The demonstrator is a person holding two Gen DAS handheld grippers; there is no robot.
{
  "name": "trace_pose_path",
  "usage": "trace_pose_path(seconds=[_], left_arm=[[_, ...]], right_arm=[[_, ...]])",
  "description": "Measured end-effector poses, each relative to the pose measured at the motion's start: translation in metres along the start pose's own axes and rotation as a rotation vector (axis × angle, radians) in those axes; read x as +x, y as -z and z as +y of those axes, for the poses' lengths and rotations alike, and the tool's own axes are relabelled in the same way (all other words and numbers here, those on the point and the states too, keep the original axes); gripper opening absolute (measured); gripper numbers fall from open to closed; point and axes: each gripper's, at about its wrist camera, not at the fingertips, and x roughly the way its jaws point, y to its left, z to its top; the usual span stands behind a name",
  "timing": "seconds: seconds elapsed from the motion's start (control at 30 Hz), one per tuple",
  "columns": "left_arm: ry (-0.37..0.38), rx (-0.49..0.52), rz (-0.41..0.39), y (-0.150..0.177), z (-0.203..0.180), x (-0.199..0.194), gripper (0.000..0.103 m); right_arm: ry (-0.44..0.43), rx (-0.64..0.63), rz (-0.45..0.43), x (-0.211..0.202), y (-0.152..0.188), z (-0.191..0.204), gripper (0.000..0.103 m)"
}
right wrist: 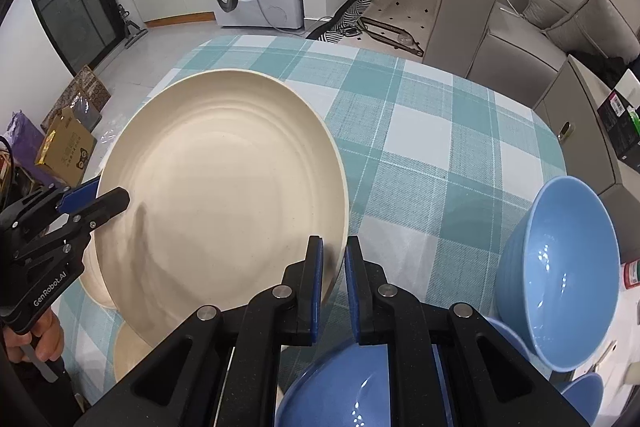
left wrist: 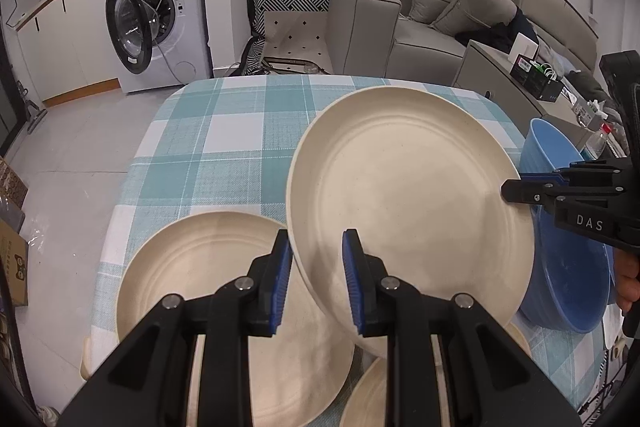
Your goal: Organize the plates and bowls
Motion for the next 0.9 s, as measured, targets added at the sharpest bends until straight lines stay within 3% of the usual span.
trace_pose_path(seconds=[0.9], left_arm=[[0.003,-0.034,-0.058,0.05,0.013,-0.042,0.024]], right_arm=[[-0.075,-0.075,-0.057,-0.037,0.062,0.036,0.011]])
